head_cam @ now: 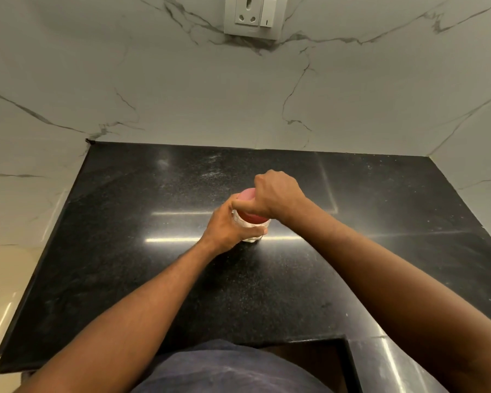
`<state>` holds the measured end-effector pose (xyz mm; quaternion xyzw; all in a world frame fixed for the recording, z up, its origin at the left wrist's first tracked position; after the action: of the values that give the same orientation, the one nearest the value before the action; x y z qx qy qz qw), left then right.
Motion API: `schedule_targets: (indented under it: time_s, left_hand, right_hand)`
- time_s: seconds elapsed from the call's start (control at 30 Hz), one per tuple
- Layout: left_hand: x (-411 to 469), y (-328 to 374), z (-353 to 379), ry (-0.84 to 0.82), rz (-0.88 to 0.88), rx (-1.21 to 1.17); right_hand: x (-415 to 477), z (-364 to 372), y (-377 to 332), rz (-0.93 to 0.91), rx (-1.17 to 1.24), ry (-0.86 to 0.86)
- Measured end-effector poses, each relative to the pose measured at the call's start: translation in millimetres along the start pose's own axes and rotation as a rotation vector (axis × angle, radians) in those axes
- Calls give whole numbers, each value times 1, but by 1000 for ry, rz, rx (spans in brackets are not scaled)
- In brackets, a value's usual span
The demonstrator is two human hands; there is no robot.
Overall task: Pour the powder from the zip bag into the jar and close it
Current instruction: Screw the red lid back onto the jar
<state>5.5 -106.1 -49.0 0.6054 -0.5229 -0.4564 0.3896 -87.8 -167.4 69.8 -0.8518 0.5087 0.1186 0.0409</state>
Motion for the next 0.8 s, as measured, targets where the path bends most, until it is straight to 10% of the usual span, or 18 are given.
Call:
schedule_targets:
  time_s: [0.27, 0.8]
  left_hand:
    - [-1, 4, -3, -11, 25, 21]
    - [4, 4, -5, -57, 48, 28]
  right_hand:
    - [-9, 10, -8, -323, -68, -234]
    - [-2, 11, -3, -130, 23, 51]
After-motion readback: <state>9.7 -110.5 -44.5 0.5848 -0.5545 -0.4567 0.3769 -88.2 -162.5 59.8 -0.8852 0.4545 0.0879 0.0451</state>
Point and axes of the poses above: each hand's wrist, its own x-axis towards the middle knuckle, its own z-axis out of the palm, y = z × x, the point moved 7 cm from there along x, towards the middle knuckle, and after that the axes turned 5 degrees about -y, right-handed, at the moved point
